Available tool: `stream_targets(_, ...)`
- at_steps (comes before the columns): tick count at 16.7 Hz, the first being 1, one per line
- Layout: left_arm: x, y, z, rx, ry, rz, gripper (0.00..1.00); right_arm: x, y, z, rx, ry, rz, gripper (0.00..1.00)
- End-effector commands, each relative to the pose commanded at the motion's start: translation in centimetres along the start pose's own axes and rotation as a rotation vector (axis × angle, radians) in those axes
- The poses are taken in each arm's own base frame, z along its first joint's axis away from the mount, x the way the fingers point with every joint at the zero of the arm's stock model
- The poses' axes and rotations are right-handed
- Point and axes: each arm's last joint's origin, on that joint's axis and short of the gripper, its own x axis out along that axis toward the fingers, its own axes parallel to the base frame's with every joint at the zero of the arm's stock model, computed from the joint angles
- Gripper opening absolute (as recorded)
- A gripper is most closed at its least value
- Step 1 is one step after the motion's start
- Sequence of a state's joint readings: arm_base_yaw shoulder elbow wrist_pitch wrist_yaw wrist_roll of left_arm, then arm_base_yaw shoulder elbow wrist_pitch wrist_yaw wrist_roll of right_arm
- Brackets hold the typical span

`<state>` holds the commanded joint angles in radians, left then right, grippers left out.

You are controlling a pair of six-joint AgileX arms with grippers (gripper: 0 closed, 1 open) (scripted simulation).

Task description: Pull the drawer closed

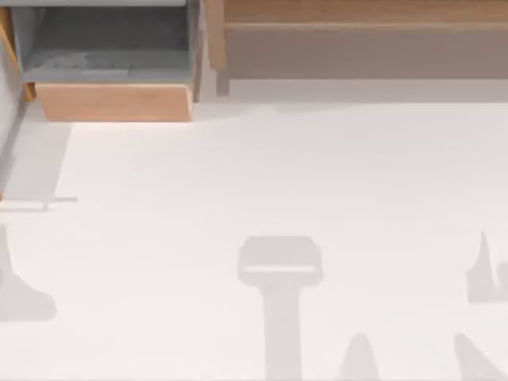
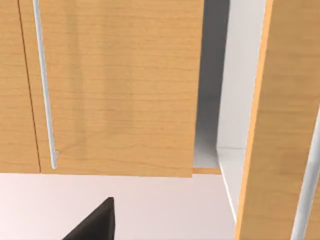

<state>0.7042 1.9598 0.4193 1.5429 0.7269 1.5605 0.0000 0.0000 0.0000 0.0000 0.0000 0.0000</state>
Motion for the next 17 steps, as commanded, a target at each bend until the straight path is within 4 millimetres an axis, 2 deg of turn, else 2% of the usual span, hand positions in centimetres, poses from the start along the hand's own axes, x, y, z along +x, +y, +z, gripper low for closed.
stream_targets(2, 0.1, -0.5, -0.5, 0.019, -0.019, -0.011, 1.00, 0.0, 0.0, 0.0, 0.000, 0.000, 0.000, 1.00)
stream_targets(8, 0.2, -0.5, -0.4, 0.019, -0.021, -0.012, 1.00, 0.0, 0.0, 0.0, 0.000, 0.000, 0.000, 1.00)
stream_targets(13, 2.4, -0.6, -0.5, 0.020, -0.019, -0.012, 1.00, 0.0, 0.0, 0.0, 0.000, 0.000, 0.000, 1.00)
stream_targets(17, 2.6, -0.6, -0.5, 0.020, -0.019, -0.012, 1.00, 0.0, 0.0, 0.0, 0.000, 0.000, 0.000, 1.00)
